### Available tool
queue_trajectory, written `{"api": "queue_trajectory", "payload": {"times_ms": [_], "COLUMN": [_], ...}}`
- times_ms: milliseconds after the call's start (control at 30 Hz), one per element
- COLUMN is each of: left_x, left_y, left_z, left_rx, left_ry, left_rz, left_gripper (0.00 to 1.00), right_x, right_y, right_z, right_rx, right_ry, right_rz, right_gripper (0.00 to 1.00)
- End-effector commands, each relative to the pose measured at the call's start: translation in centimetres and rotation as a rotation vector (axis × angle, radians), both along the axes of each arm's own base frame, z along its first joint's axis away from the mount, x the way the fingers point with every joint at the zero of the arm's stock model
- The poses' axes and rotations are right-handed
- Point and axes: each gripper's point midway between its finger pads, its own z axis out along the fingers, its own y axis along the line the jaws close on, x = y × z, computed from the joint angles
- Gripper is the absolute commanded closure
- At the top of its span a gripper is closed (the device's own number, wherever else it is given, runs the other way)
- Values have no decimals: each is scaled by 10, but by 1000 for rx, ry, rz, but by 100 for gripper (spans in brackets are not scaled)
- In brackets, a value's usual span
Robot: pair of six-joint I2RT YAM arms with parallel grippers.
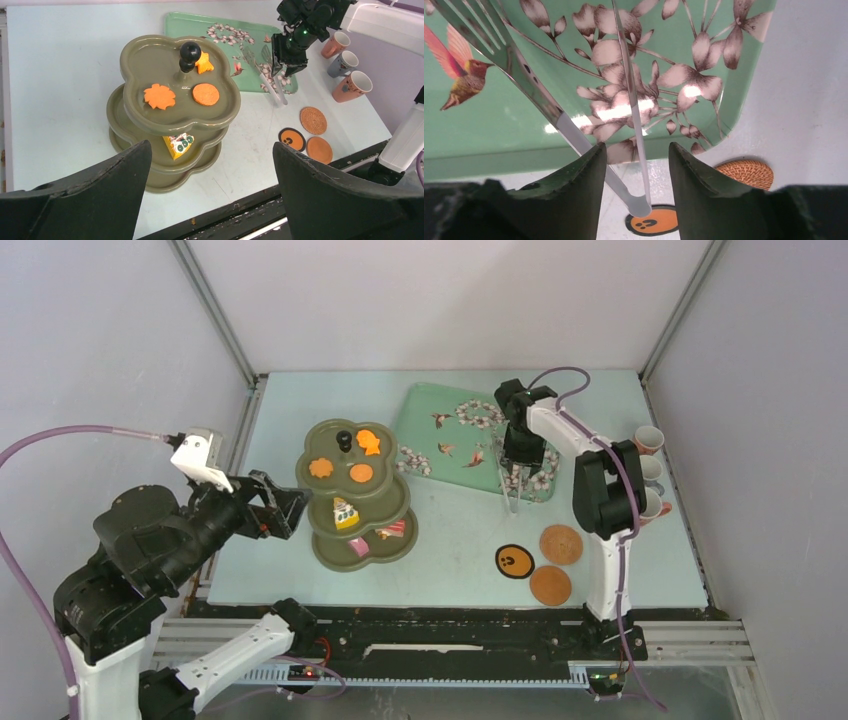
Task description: Serve the afternoon tea
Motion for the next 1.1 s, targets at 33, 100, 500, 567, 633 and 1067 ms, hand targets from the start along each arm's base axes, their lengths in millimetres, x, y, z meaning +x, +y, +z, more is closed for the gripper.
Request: {"api": "queue_trajectory", "payload": {"times_ms": [33,100,500,567,633,1067], "left_x": [4,4,9,8,7,6], "left_y": [-2,-2,-13,-14,-14,-11], "left_z": [6,4,1,1,1,4], "left_rx": [12,13,11,9,9,3], "left_ry": [-34,-34,-20,-16,-13,-5], "left_rz": [-13,-9,-46,-52,-55,-39], "left_gripper": [2,2,2,2,2,2], "right_x": [-22,-47,-180,-188,-194,-204], "right_y": [-3,-4,14,23,29,26], "right_z": [65,73,8,0,-9,-42], "right_rx": [78,135,327,304,263,78], "right_ry": [-128,-166,-24,-13,6,69], "right_rz": [56,80,123,174,234,446], "right_gripper": [43,40,14,12,11,12]}}
